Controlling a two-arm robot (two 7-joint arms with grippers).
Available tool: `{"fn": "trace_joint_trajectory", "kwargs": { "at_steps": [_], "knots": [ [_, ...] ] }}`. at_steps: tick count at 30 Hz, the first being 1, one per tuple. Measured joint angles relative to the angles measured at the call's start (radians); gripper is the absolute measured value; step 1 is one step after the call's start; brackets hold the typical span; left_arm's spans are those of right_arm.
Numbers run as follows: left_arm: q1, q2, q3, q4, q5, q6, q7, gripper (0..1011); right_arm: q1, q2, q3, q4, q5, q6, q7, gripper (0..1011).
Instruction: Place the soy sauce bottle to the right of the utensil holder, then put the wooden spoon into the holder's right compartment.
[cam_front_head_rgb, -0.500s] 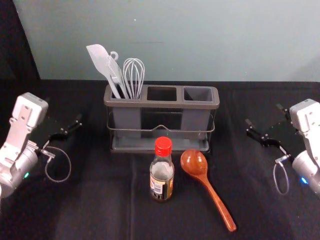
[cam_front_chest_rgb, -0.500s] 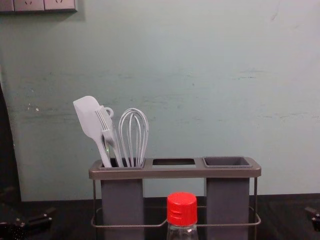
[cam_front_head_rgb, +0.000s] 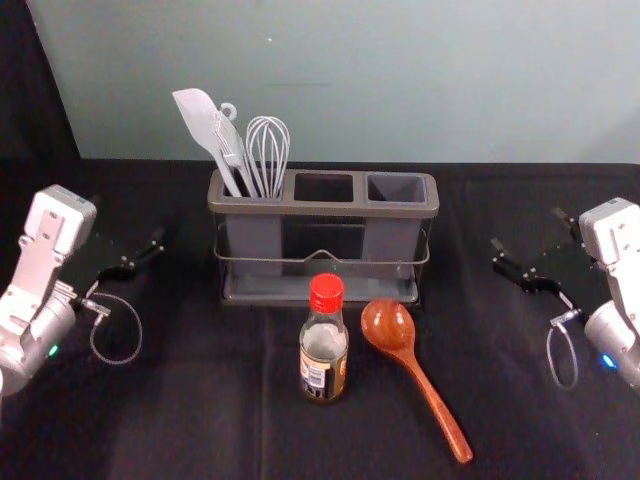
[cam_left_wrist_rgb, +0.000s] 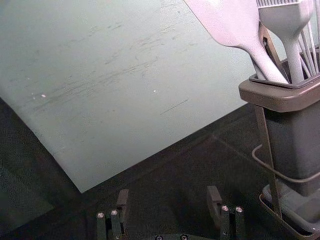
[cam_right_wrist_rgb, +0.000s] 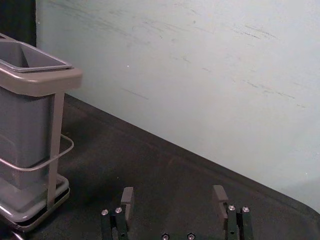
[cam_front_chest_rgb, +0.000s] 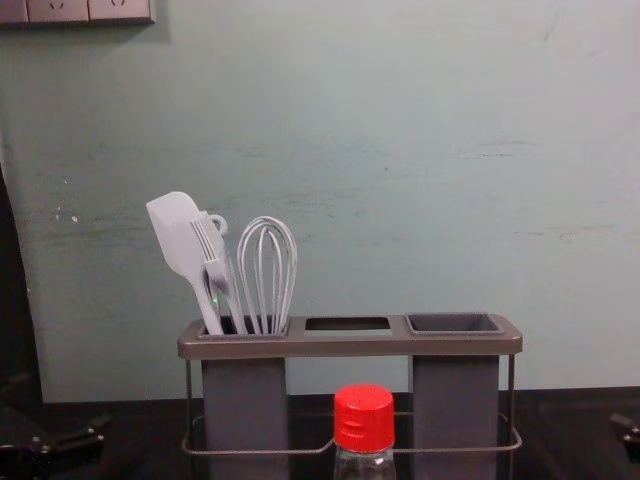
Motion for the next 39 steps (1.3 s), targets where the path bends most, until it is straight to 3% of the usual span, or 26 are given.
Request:
{"fn": "trace_joint_trajectory", "kwargs": {
  "at_steps": [26,32,39],
  "knots": [
    [0.0,0.0,0.0,0.0,0.0,0.0,0.0,1000,-0.002,0.001,0.003,-0.002,0.0,0.0,0.001,1003],
    [0.0,0.0,0.0,0.0,0.0,0.0,0.0,1000,-0.048,0.021,0.032,-0.044,-0.001,-0.002,0.002,1003],
    [0.0,0.0,0.0,0.0,0.0,0.0,0.0,1000,-0.141,0.039,0.07,-0.124,-0.008,-0.014,-0.022,1003]
  ]
}}
